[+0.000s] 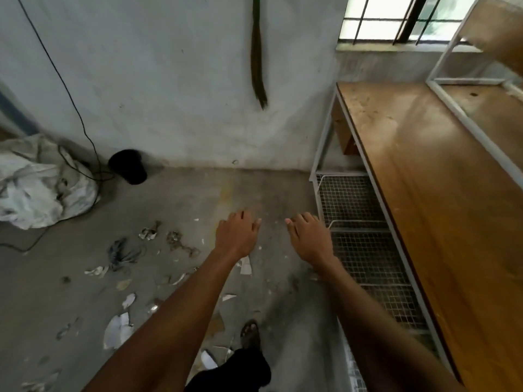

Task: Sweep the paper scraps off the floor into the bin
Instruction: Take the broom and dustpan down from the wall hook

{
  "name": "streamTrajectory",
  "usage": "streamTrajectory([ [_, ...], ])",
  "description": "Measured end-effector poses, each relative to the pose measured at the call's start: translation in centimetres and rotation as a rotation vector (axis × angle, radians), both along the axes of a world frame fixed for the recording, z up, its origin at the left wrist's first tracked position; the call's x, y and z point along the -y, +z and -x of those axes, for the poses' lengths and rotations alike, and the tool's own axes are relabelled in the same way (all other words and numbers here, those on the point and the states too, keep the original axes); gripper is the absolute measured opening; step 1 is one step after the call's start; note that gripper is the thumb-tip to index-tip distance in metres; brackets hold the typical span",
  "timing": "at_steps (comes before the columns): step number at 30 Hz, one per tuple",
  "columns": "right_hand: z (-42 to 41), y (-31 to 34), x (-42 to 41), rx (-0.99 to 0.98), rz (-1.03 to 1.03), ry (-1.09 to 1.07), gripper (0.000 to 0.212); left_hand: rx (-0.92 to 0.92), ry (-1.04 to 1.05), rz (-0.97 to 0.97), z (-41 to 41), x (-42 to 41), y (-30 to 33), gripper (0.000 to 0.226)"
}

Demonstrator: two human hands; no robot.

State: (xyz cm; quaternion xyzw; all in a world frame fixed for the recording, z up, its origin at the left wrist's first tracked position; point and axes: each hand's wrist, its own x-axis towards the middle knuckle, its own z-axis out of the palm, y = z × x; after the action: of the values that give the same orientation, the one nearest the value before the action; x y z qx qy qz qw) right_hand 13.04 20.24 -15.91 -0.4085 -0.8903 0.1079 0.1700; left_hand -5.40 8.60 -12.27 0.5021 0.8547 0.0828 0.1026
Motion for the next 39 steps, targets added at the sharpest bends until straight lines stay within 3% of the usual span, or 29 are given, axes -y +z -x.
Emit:
streamTrajectory([
  [5, 4.1, -2.0, -2.9, 0.051, 0.096, -0.045, 0.058, 0.096, 0.018, 0.037, 4.7, -3.0, -2.9, 0.05],
  [19, 12.8, -2.7, -13.6, 0.055, 0.158, -0.036, 0.046, 0.139, 0.034, 0.099, 13.1, -12.5, -5.5, 0.051],
  [39, 21.9, -5.2, -39.0, 0.08, 0.304, 0.042, 0.045, 0.196, 0.23, 0.128, 22.2, -34.6, -7.9, 0.054],
])
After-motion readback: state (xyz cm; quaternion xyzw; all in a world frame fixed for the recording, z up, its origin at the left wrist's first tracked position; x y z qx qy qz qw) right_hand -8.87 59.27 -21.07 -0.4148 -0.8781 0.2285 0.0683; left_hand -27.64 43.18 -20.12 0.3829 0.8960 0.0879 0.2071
